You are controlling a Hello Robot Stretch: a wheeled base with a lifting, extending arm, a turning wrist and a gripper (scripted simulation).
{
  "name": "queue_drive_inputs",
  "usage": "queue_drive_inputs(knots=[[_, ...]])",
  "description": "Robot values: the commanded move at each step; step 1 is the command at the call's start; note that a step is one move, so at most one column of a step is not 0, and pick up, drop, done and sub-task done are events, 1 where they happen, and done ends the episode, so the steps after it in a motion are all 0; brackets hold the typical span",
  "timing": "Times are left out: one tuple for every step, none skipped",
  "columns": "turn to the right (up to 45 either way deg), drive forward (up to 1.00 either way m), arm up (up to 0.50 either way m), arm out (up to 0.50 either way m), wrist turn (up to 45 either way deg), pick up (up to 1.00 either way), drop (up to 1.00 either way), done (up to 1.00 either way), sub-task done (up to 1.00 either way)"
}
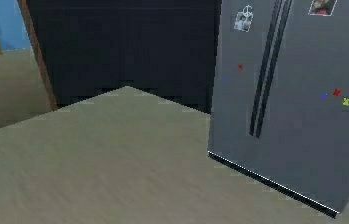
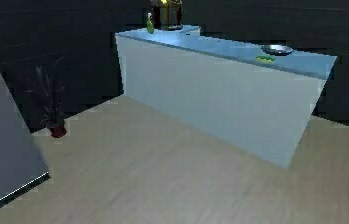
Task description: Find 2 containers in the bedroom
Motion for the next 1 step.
queue_drive_inputs(knots=[[-45.0, 0.00, 0.00, 0.00, 0.0, 0.00, 0.00, 0.00, 0.00]])
